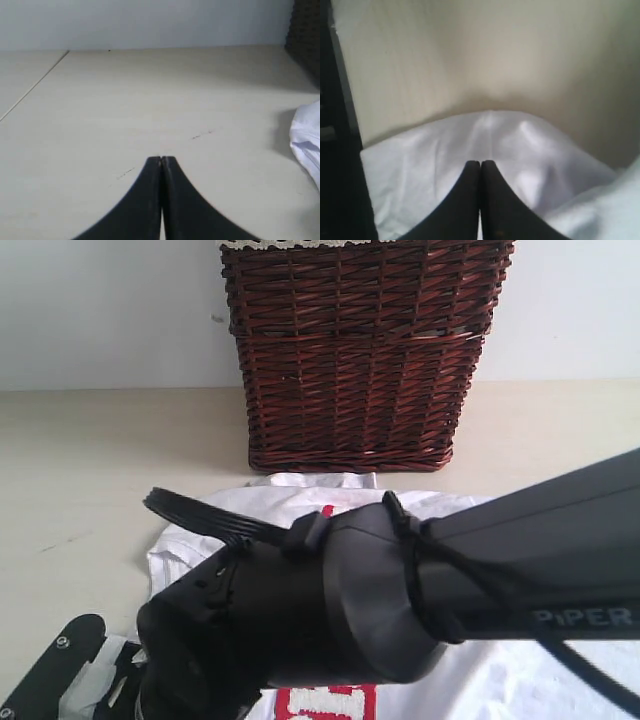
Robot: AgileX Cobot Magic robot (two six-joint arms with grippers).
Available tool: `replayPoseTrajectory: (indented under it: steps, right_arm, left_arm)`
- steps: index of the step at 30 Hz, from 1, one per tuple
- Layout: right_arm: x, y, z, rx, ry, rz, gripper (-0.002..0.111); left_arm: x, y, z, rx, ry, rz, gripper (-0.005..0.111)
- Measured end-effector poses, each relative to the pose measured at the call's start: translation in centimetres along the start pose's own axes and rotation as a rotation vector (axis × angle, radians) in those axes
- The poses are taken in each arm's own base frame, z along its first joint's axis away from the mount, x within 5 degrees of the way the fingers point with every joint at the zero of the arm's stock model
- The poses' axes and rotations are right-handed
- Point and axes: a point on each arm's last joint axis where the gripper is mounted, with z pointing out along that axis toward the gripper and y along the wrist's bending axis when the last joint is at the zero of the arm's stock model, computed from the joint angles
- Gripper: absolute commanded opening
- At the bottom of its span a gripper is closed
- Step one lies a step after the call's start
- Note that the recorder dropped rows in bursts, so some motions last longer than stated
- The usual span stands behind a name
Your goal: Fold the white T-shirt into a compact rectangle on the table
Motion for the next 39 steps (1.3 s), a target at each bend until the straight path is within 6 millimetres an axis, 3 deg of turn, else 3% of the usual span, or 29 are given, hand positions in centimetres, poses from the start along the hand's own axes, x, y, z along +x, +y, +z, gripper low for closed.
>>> replayPoseTrajectory:
  steps: [6,10,22,27,34,39]
  right_arm:
    - [0.9,-0.2,2.3,-0.013,0.073,0.019,0.000]
    - [1.1,0.5,2.6,-0.032,0.097,0.015,0.000]
    - [2.0,6.3,3.2,-0.098,0.170,-0.126,0.000]
    - [3.1,7.6,3.8,-0.127,0.256,-0.171,0.000]
    - [2.9,7.7,3.7,-0.135,0.266,-0.198,0.000]
    - [0.8,8.0,1.0,-0.108,0.188,-0.270,0.000]
  left_arm:
    - [0.0,0.0,0.0,0.000,0.000,0.000,0.000]
    - [0.0,0.0,0.0,0.000,0.000,0.000,0.000]
    - [0.0,0.0,0.0,0.000,0.000,0.000,0.000]
    - [0.0,0.0,0.0,0.000,0.000,0.000,0.000]
    - [0.0,0.0,0.0,0.000,0.000,0.000,0.000]
    - [0.0,0.0,0.0,0.000,0.000,0.000,0.000]
